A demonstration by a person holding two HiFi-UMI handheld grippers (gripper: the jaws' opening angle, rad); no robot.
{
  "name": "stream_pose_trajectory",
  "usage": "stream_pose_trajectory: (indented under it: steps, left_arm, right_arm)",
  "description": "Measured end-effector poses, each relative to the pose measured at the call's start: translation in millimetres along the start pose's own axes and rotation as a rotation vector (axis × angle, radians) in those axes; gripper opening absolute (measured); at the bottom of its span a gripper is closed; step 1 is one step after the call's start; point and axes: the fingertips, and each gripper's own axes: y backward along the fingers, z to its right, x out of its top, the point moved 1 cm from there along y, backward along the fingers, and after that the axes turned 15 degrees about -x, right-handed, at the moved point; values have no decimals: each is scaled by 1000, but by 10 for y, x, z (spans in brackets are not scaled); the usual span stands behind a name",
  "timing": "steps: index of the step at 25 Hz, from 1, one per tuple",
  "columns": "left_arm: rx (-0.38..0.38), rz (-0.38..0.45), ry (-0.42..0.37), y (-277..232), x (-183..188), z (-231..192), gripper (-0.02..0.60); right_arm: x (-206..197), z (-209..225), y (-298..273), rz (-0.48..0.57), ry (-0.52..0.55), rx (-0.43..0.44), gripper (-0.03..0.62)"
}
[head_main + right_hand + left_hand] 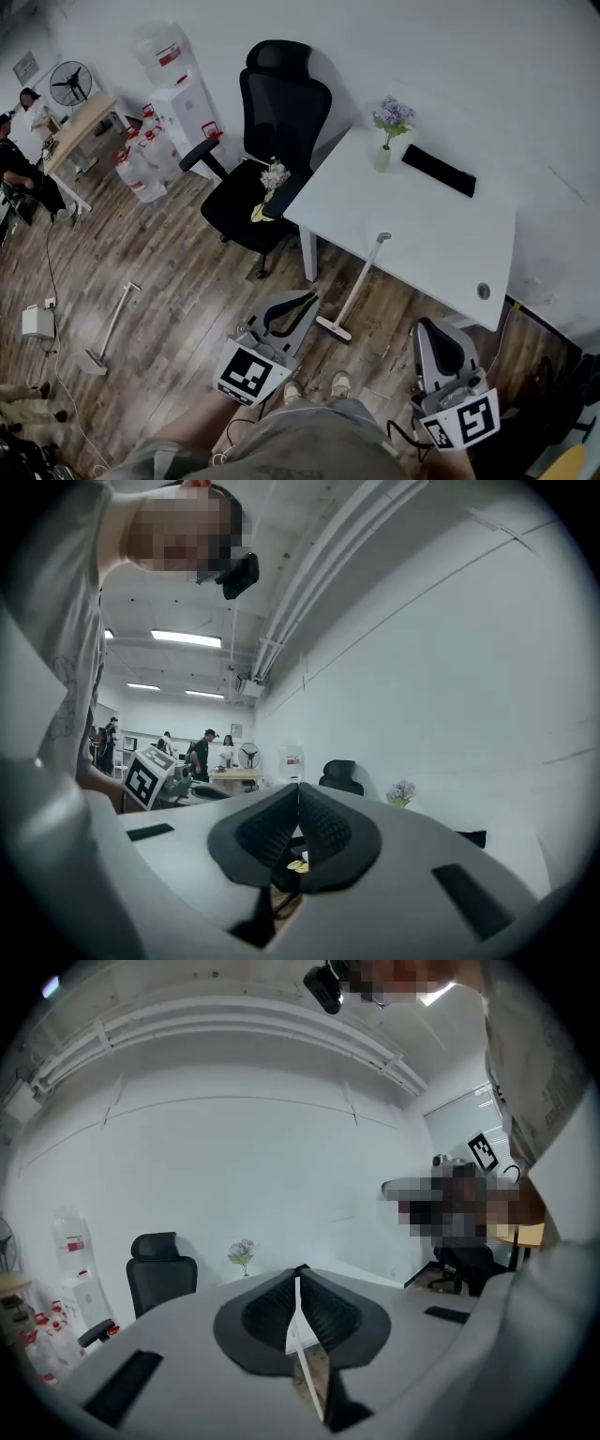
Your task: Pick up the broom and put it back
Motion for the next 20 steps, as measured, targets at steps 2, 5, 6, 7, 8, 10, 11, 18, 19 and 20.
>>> stream_pose_trajectory:
  steps: [2, 5, 6, 7, 8, 10, 11, 18, 19, 20]
  left_arm:
    - [8, 0, -21, 53, 40, 21, 32]
    - [29, 22, -4, 153, 80, 2, 31]
    - [37, 33, 7, 200, 100, 7, 30]
    - [45, 38, 12, 250, 112, 16, 29]
    - [52, 35, 14, 294, 115, 24, 28]
    - [68, 31, 25, 347, 118, 21, 28]
    - [76, 32, 33, 359, 121, 16, 28]
    - [103, 15, 51, 393, 83, 52, 17]
    - [104, 16, 47, 386, 98, 60, 17]
    - [105, 21, 50, 383, 118, 66, 17]
  right_arm:
    - [5, -46, 34, -10, 3, 13, 31]
    - [-9, -156, 71, -28, 64, 39, 31]
    - [-9, -207, 93, -29, 93, 48, 31]
    - [-7, -256, 114, -29, 116, 56, 31]
    - [-4, -294, 126, -28, 130, 63, 31]
    - [-4, -333, 122, -26, 146, 75, 31]
    - [-5, -342, 111, -25, 152, 78, 31]
    - [-28, -372, 94, -18, 137, 96, 31]
    - [-31, -364, 91, -18, 135, 98, 31]
    - [-30, -357, 88, -18, 133, 98, 31]
